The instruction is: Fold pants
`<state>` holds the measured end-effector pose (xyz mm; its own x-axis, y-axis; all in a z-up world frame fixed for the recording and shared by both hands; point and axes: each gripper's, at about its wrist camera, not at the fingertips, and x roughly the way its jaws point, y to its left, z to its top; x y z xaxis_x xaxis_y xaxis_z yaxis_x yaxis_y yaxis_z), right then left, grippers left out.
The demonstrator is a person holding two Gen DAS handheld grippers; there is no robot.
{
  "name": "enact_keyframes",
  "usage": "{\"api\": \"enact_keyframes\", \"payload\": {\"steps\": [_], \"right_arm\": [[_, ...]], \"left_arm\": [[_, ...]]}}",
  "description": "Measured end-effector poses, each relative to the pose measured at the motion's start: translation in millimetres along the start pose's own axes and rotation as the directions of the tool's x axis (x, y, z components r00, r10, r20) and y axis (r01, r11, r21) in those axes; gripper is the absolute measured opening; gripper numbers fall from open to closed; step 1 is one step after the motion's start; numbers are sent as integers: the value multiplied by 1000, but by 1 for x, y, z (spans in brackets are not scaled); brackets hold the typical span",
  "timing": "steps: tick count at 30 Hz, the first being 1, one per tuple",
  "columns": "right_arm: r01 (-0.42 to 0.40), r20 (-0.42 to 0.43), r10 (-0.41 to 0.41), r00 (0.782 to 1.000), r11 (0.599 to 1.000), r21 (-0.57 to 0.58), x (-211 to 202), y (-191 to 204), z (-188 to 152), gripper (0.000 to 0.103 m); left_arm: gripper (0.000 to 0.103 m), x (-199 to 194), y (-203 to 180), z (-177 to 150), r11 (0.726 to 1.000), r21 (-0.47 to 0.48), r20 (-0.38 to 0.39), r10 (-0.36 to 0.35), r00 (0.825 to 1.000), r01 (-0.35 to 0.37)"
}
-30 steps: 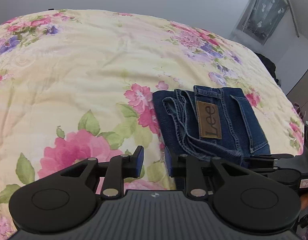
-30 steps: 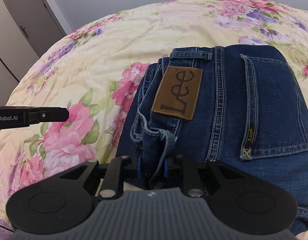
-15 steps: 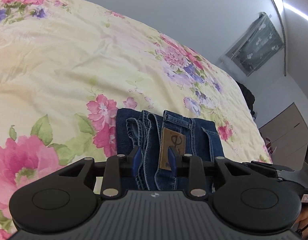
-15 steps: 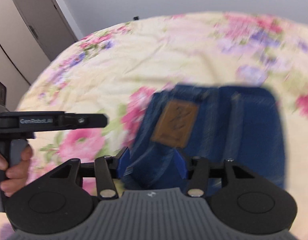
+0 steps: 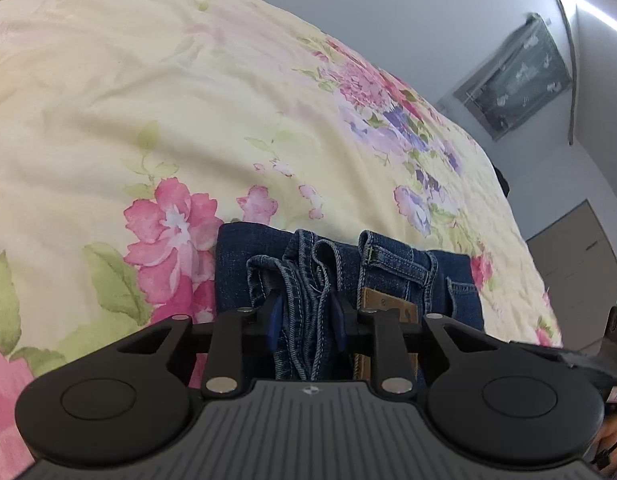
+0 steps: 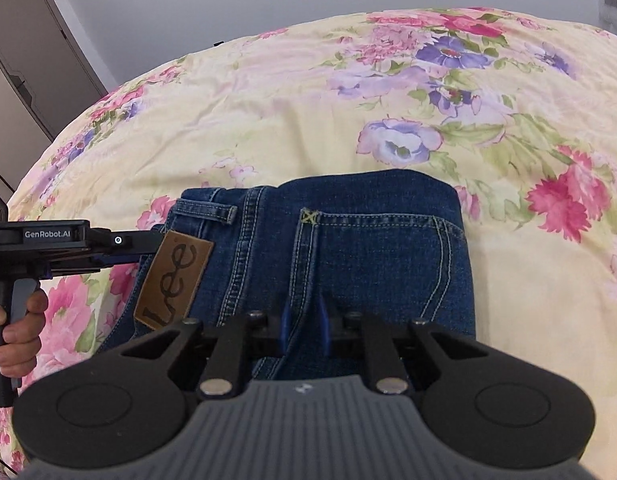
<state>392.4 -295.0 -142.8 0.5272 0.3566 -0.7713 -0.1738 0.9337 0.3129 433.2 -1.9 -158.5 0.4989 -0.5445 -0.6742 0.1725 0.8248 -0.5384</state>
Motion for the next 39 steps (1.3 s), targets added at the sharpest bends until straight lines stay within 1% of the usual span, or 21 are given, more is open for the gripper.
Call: {"api": "enact_keyframes", "payload": {"steps": [2, 4, 5, 7, 11, 12, 13, 15, 17, 20, 22, 25, 27, 28, 30, 32, 34, 36, 37, 38, 39], "right_arm": [[-18, -1, 18, 1000, 1000, 19, 2, -4, 0, 11], [-33, 0, 33, 999, 999, 35, 2, -7, 0, 11], [-39, 2, 39, 999, 999, 37, 2, -8, -1, 11], [-46, 6, 46, 999, 998, 36, 3, -9, -3, 11], [-52, 5, 52, 999, 997, 57, 5, -12, -3, 11], [-51, 5, 51, 999, 997, 62, 5, -12, -3, 11], [-48, 5, 48, 999, 997, 65, 5, -12, -3, 11], [-43, 6, 42, 999, 997, 66, 4, -11, -3, 11], [-42, 13, 42, 999, 997, 63, 0, -7, -3, 11], [-53, 27, 52, 998, 998, 29, -6, 7, -2, 10], [-98, 19, 98, 995, 995, 5, -6, 21, 3, 0], [-76, 0, 76, 997, 997, -27, 3, 43, 6, 0], [-92, -18, 92, 996, 995, -25, 16, 50, 3, 0], [-100, -28, 100, 995, 995, -15, 23, 51, 1, 0], [-100, -46, 99, 994, 995, -10, 36, 54, -2, 0], [-91, -55, 91, 994, 996, -7, 46, 54, -3, 0], [-101, -67, 102, 993, 995, 19, 51, 48, -3, 0], [-116, -73, 119, 990, 992, 42, 51, 44, -2, 0], [-119, -74, 121, 990, 992, 40, 50, 44, -2, 0], [-118, -74, 120, 990, 992, 37, 50, 44, -3, 0], [-115, -72, 118, 990, 993, 38, 50, 44, -3, 0]], "left_arm": [[24, -1, -5, -1, 996, 88, -11, -2, 1000, 3], [22, -1, -13, -2, 983, 184, -23, -2, 1000, 6], [22, -1, -16, -4, 976, 216, -30, -9, 1000, 16], [23, 3, -19, -4, 975, 221, -33, -6, 999, 13], [22, 16, -20, -5, 988, 156, -12, 2, 1000, 0], [15, 14, -21, -5, 988, 152, 2, 2, 1000, -2], [10, 11, -25, -6, 986, 167, 18, 2, 1000, -5], [8, -1, -37, -5, 976, 216, 45, -3, 999, -6], [7, -18, -54, -1, 963, 271, 70, -33, 997, 13], [7, -37, -71, 4, 940, 341, 89, -37, 995, 5], [7, -39, -67, 7, 943, 332, 70, -17, 997, -7], [7, -31, -41, 6, 963, 268, 41, 32, 999, -42], [7, -23, -17, 2, 978, 205, 22, 42, 999, -46], [7, -16, -5, 0, 986, 163, 8, 41, 999, -42], [7, -6, 16, -1, 998, 64, 0, 2, 1000, -2], [9, 0, 33, 0, 999, -28, -6, -37, 999, 37], [17, -3, 40, 2, 996, -64, -7, -61, 998, 61], [20, -12, 39, 5, 996, -68, 7, -60, 998, 60], [21, -21, 37, 7, 996, -65, 35, -57, 998, 59], [25, -30, 35, 10, 996, -62, 59, -60, 996, 64], [32, -37, 32, 12, 996, -62, 78, -64, 995, 69]]}}
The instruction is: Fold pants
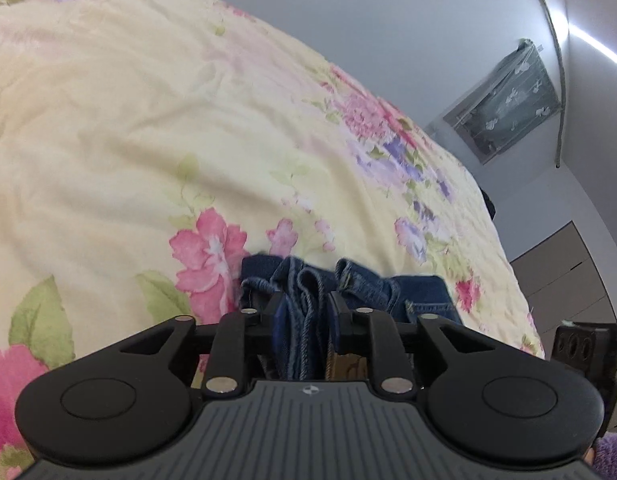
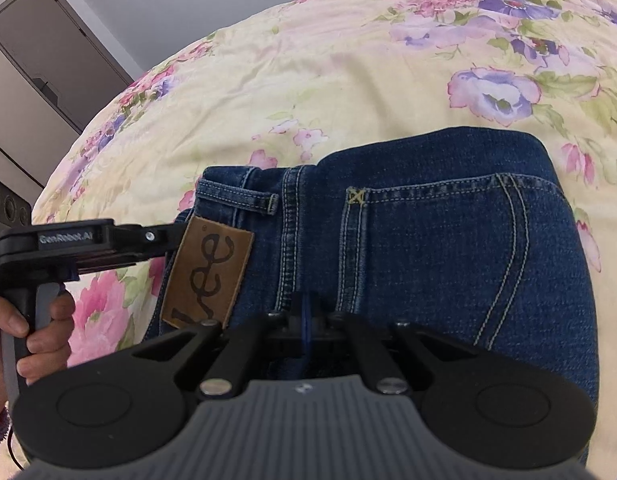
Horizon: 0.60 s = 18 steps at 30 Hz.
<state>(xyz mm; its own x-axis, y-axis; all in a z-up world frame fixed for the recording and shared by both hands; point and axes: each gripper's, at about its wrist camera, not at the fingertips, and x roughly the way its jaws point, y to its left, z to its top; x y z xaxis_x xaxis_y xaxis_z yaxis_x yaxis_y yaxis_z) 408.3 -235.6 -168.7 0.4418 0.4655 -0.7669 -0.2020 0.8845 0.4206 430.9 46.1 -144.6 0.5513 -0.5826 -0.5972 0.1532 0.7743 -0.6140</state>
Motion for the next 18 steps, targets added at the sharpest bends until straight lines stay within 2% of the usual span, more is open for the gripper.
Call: {"api": "enact_keyframes", "payload": {"steps": [3, 5, 8, 11, 16, 18], "right_arm": [[15, 10, -15, 1000, 1000, 3, -1, 2, 0, 0], [24, 20, -24, 1000, 1000, -4, -5, 6, -1, 0], [23, 53, -22, 998, 1000, -17, -24, 9, 0, 0], [48, 123, -41, 992, 997, -57, -55, 6, 0, 0], [141, 157, -133, 979, 989, -41, -91, -30, -6, 0], [155, 153, -152, 976, 988, -5, -100, -48, -11, 0]], "left_arm": [[42, -5, -16, 3, 999, 26, 10, -21, 1000, 21], [42, 5, -27, -1, 998, 59, -6, 28, 1000, -28], [43, 19, -34, -10, 995, 77, -11, 65, 998, -64], [52, 21, -38, -13, 993, 89, 11, 72, 997, -73], [51, 10, -48, -12, 993, 100, 84, 54, 995, -62], [51, 13, -53, -11, 991, 115, 48, 58, 997, -63]]}}
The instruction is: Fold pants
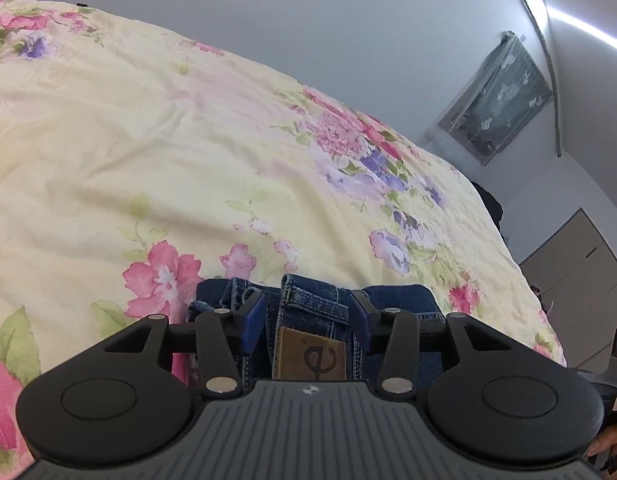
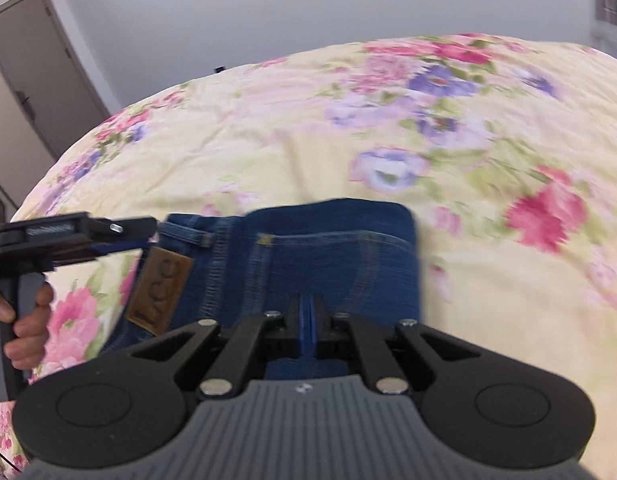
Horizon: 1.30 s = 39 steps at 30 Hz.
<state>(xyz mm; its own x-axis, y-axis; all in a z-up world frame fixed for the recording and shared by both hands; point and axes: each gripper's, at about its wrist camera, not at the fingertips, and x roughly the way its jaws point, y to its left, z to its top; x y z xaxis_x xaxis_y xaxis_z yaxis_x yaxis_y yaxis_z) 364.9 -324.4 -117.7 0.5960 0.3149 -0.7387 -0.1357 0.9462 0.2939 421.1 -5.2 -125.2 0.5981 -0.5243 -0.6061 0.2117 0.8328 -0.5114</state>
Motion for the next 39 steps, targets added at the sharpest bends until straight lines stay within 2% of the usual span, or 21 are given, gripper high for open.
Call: {"api": "enact_keyframes", "payload": {"steps": [3, 6, 9, 12, 14, 16, 21, 26, 31, 35, 39], "right_arm": [[12, 7, -13, 1000, 998, 56, -6, -22, -8, 0], [-25, 16, 23, 1000, 995, 101, -12, -33, -18, 0], [-37, 26, 35, 999, 997, 61, -21, -26, -32, 0], [-13, 46, 13, 999, 1000, -1, -32, -17, -50, 0], [12, 31, -12, 999, 1000, -19, -29, -19, -62, 0], [45, -20, -46, 999, 999, -8, -15, -27, -74, 0], [44, -59, -40, 997, 997, 64, -19, -35, -78, 0], [23, -9, -23, 1000, 998, 66, -52, -26, -85, 1], [47, -19, -47, 999, 998, 33, -65, -15, -109, 2], [45, -50, -40, 998, 994, 103, -59, -23, -128, 1], [45, -51, -39, 998, 991, 125, -49, -28, -138, 0]], "left_arm": [[48, 11, -7, -6, 998, 23, -60, 60, 996, -59], [42, 20, -8, -17, 992, 45, -75, 122, 990, -119], [39, 23, -12, -24, 983, 93, -68, 162, 984, -155], [39, 27, -13, -28, 976, 136, -70, 184, 980, -173], [38, 31, -7, -31, 977, 123, -86, 184, 979, -173], [36, 32, -7, -33, 974, 129, -86, 196, 977, -184], [32, 17, -22, -32, 961, 152, -87, 247, 965, -233], [32, -25, -40, -46, 950, 233, -78, 229, 970, -205], [28, -59, -55, -74, 943, 296, -110, 189, 976, -149], [24, -64, -53, -97, 919, 353, -144, 236, 961, -173], [23, -52, -33, -106, 929, 310, -201, 273, 941, -203]]}}
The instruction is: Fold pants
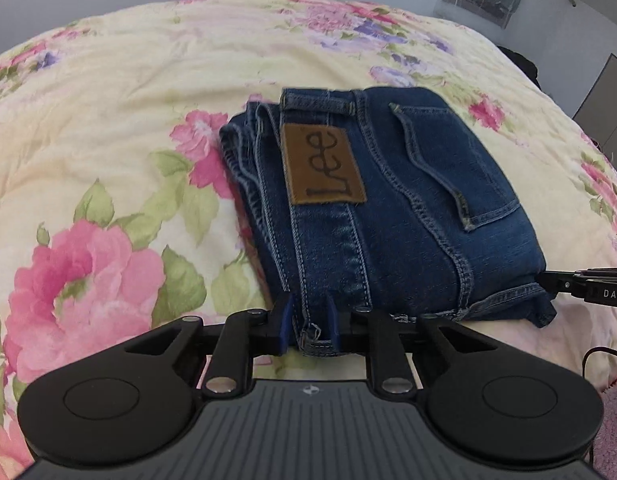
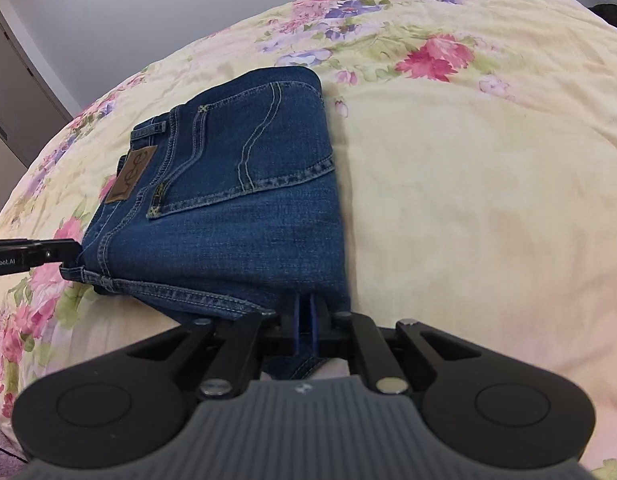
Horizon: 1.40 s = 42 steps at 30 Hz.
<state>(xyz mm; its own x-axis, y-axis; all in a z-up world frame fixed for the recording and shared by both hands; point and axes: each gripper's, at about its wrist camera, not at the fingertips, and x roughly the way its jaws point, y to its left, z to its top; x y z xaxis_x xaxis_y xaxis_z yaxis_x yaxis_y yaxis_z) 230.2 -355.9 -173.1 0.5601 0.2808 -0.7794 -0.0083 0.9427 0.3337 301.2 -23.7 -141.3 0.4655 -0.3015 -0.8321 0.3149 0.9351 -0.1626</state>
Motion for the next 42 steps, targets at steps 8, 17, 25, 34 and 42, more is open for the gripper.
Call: {"api": "enact_keyframes", "payload": {"steps": [8, 17, 25, 34, 42], "right_arm": [[23, -14, -23, 1000, 999, -38, 10, 4, -3, 0], [-16, 7, 16, 1000, 999, -30, -15, 0, 18, 32], [-54, 63, 51, 997, 998, 39, -9, -13, 52, 57], [-210, 42, 205, 978, 948, 238, 53, -45, 81, 62], [-356, 99, 342, 934, 887, 294, 88, -61, 98, 48]], "left_arm": [[23, 14, 5, -11, 999, -36, -18, -15, 1000, 14], [35, -2, 4, -2, 1000, -4, 3, 7, 1000, -7], [82, -12, 25, 18, 988, -131, 141, -63, 988, 81], [87, 55, 73, 32, 849, -429, 184, -254, 950, 310], [80, 82, 82, 42, 810, -421, 254, -326, 910, 408]]}}
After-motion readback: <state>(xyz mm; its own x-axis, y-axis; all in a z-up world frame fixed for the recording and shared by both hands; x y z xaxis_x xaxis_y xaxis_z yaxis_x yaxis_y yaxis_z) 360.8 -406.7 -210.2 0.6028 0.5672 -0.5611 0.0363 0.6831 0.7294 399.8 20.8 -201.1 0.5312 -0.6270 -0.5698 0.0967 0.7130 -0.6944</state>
